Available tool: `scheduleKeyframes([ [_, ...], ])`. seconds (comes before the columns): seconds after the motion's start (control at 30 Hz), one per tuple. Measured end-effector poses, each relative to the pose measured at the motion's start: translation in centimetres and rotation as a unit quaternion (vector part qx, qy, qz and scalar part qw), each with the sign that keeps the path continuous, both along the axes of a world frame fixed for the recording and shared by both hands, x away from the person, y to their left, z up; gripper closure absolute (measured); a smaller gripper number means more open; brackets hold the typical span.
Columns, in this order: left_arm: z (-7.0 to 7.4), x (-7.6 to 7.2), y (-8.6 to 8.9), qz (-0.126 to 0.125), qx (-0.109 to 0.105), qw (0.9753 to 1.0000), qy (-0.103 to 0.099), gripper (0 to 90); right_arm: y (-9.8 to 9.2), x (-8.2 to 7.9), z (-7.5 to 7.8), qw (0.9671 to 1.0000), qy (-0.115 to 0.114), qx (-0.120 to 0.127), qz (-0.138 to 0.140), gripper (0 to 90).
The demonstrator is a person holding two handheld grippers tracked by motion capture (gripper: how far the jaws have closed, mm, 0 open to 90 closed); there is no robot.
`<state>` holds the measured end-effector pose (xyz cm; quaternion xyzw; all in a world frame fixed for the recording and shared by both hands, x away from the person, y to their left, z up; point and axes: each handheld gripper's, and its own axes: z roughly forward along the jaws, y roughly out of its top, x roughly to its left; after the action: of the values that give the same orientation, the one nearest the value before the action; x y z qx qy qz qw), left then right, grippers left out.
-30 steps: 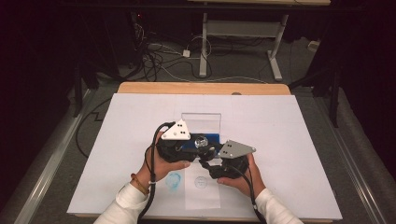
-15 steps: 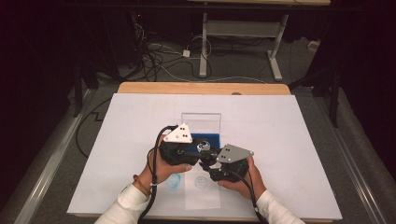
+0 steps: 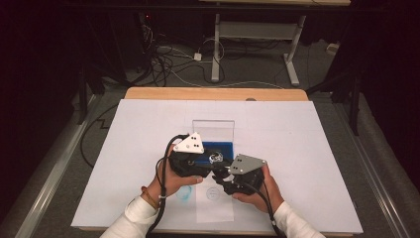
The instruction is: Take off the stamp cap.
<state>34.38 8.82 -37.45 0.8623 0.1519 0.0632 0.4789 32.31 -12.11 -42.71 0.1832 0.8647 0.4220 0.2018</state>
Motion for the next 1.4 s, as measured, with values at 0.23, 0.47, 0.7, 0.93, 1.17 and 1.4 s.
scheduleKeyframes([
  [0.23, -0.2, 0.2, 0.1, -0.004, -0.006, 0.9999, 0.01, 54.8, -0.1, 0.0, -0.1, 1.0, 0.002, -0.005, 0.004, 39.0],
  [0.47, -0.4, 0.4, 0.2, -0.008, -0.015, 0.9997, 0.018, 54.8, -0.1, 0.0, -0.1, 0.9999, 0.003, -0.009, 0.01, 39.0],
  [0.7, -0.2, 0.3, 0.3, 0.003, -0.023, 0.9997, 0.009, 54.9, 1.5, -1.3, -0.7, 0.9987, 0.013, -0.009, 0.049, 39.1],
  [0.93, 0.1, 0.5, 1.5, 0.011, -0.036, 0.9993, 0.008, 54.9, 1.2, -1.3, -0.7, 0.9989, 0.004, -0.024, 0.041, 39.0],
  [1.17, 0.2, 0.4, 1.5, 0.012, -0.03, 0.9995, 0.004, 54.9, 0.7, -1.3, -0.6, 0.9989, 0.005, -0.028, 0.038, 39.0],
  [1.4, 0.3, 0.3, 1.6, 0.013, -0.02, 0.9997, -0.002, 55.0, -0.9, -1.3, -0.4, 0.9992, 0.002, -0.032, 0.022, 38.9],
])
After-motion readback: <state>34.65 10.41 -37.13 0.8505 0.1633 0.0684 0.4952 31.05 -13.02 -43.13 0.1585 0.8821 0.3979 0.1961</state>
